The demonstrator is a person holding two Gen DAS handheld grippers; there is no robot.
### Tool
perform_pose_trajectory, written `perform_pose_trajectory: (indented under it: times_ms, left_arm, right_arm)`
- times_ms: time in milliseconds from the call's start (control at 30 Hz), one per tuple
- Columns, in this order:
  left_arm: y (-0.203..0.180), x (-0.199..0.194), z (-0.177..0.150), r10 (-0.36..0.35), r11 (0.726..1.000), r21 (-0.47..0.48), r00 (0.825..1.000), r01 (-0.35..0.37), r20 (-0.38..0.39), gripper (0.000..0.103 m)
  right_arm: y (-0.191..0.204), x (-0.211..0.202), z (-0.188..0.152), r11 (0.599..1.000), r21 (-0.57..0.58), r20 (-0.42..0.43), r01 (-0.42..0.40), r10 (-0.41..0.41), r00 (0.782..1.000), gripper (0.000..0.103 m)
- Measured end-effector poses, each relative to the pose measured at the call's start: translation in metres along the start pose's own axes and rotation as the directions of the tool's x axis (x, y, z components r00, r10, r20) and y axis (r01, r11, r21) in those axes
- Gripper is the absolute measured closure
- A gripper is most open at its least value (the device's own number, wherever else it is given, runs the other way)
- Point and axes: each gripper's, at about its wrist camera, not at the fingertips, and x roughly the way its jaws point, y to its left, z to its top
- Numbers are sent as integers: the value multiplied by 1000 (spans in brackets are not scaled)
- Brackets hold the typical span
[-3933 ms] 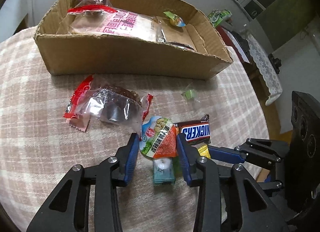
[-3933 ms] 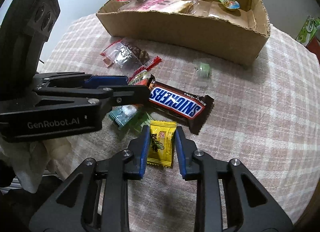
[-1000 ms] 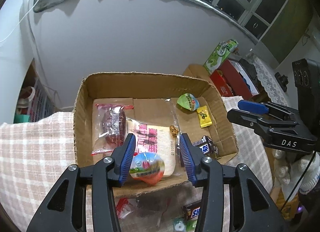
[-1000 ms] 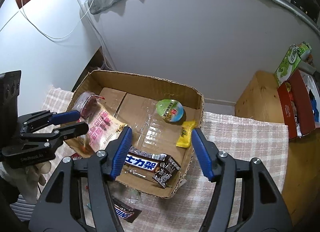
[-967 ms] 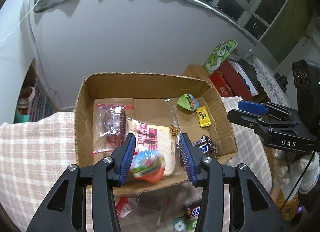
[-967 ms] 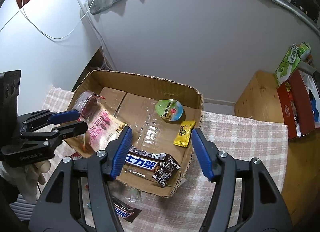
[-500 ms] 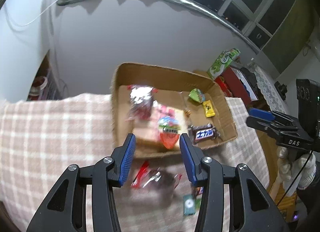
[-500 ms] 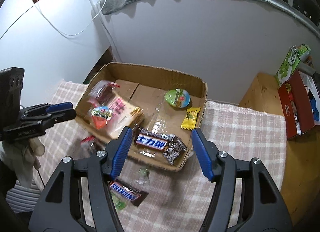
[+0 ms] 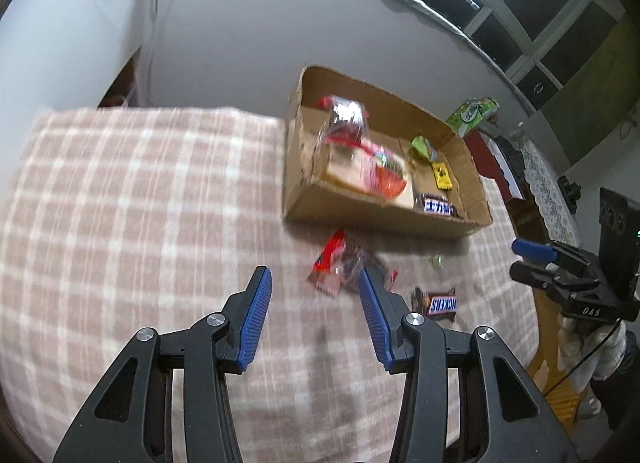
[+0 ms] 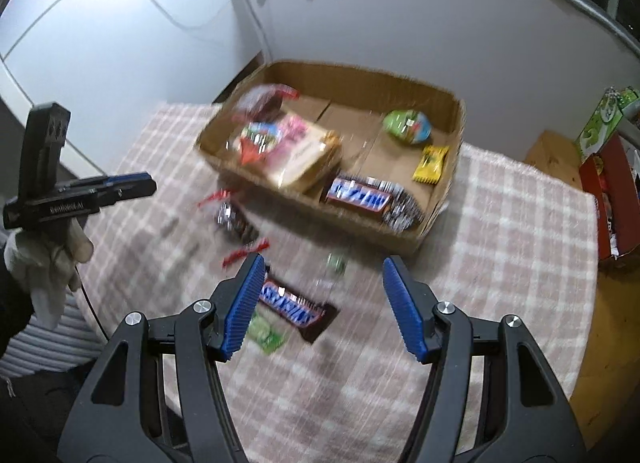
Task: Organize snacks
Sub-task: 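Move both tools back to the snacks on the table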
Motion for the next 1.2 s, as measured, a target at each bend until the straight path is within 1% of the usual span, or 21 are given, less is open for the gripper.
perform_pose_trajectory:
  times_ms: [233, 333, 500, 600, 733, 900, 1067, 1200]
  left_arm:
    - [-8, 11, -28, -24, 1000, 2, 998, 24, -56, 59]
    - [-12, 15, -35, -33, 999, 2, 997, 33, -72, 59]
    - [-17, 20, -40, -29, 999, 16, 996, 30, -85, 59]
    - [-20, 23, -37, -25, 999, 21, 996, 27, -85, 59]
    - [-27, 27, -26, -23, 999, 33, 997, 26, -76, 59]
    - [-40, 33, -5, 0, 997, 72, 998, 4, -57, 59]
    - [-44, 50, 9, 28, 997, 78, 997, -22, -77, 59]
    - [-48, 57, 13, 38, 995, 100, 996, -29, -81, 59]
  right_arm:
    - [13, 27, -16, 999, -50, -73, -18, 14, 997, 39]
    - [19, 38, -19, 997, -78, -102, -25, 17, 995, 39]
    - [33, 53, -19, 990, -141, -130, -19, 0, 991, 39]
    - [40, 62, -18, 985, -170, -145, -12, -13, 989, 39]
    - [45, 68, -18, 981, -193, -150, -2, -28, 988, 39]
    - [46, 69, -19, 983, -183, -145, 7, -34, 989, 39]
    - [45, 70, -19, 984, -178, -144, 19, -46, 989, 39]
    - [47, 68, -18, 984, -179, -141, 16, -42, 989, 39]
